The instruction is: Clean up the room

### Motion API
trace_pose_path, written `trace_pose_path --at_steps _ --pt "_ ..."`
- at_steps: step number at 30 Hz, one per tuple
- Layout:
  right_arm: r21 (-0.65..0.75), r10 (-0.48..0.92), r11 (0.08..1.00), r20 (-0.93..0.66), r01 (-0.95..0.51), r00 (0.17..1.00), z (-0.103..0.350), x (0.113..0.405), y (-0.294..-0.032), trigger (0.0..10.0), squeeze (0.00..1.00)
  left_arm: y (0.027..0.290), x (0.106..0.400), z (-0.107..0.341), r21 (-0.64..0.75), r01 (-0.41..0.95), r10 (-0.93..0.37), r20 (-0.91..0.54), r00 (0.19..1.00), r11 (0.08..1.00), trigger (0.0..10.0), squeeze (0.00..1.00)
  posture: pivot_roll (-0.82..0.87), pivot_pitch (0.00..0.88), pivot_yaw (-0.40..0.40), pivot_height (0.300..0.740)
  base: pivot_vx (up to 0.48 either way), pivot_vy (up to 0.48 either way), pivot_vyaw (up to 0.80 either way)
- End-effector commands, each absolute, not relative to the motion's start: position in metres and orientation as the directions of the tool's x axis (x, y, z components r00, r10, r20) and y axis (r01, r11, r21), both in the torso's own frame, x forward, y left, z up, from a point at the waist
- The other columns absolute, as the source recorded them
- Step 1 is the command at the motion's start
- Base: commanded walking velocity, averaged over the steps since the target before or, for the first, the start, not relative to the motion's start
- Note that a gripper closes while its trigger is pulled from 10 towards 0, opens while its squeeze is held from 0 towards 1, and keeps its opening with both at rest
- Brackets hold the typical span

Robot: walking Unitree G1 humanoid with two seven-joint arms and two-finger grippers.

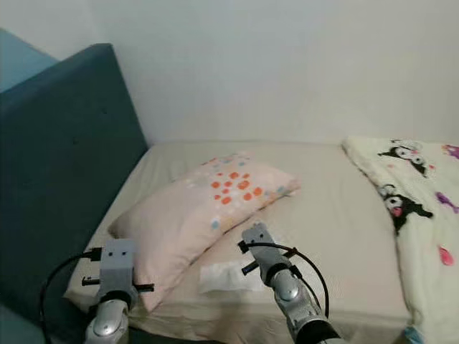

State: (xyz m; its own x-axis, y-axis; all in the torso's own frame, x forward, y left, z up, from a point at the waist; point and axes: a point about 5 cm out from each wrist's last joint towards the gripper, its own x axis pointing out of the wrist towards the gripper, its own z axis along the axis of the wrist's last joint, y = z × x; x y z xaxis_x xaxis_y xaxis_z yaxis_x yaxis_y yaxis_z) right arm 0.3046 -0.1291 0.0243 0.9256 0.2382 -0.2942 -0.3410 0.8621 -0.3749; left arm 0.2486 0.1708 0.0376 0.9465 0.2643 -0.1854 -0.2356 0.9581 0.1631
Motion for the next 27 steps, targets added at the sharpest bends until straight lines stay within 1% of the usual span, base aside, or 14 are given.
trace_pose_path --at_steps 1,5,7,16,20,27 --pt "-0.361 0.224 0.873 -0.301 -0.328 0.927 0.023 0.305 -0.129 10.0 0.00 0.174 0.247 0.037 0.185 -0.232 0.267 -0.193 0.944 0.955 10.0 0.00 0.02 0.000 -0.018 0.740 0.000 0.000 0.80" --pt "-0.356 0.214 0.879 -0.299 -0.316 0.930 0.023 0.305 -0.130 10.0 0.00 0.173 0.247 0.037 0.188 -0.222 0.258 -0.193 0.947 0.957 10.0 0.00 0.01 0.000 -0.015 0.740 0.000 0.000 0.80" --pt "-0.326 0.195 0.899 -0.297 -0.292 0.935 0.023 0.304 -0.133 10.0 0.00 0.172 0.248 0.037 0.188 -0.214 0.250 -0.193 0.949 0.958 10.0 0.00 0.01 0.000 -0.013 0.740 0.000 0.000 0.00" --pt "-0.323 0.191 0.902 -0.294 -0.286 0.937 0.023 0.305 -0.134 10.0 0.00 0.169 0.250 0.038 0.183 -0.191 0.226 -0.188 0.956 0.964 10.0 0.00 0.01 0.000 -0.014 0.740 0.000 0.000 0.00" --pt "-0.320 0.188 0.905 -0.293 -0.282 0.937 0.023 0.304 -0.134 10.0 0.00 0.165 0.251 0.040 0.181 -0.146 0.178 -0.175 0.968 0.973 10.0 0.00 0.01 0.000 -0.010 0.740 0.000 0.000 0.00" --pt "-0.317 0.184 0.907 -0.294 -0.278 0.938 0.023 0.304 -0.134 10.0 0.00 0.161 0.251 0.040 0.150 -0.114 0.140 -0.175 0.975 0.982 10.0 0.00 0.01 0.000 -0.009 0.740 0.000 0.000 0.00"
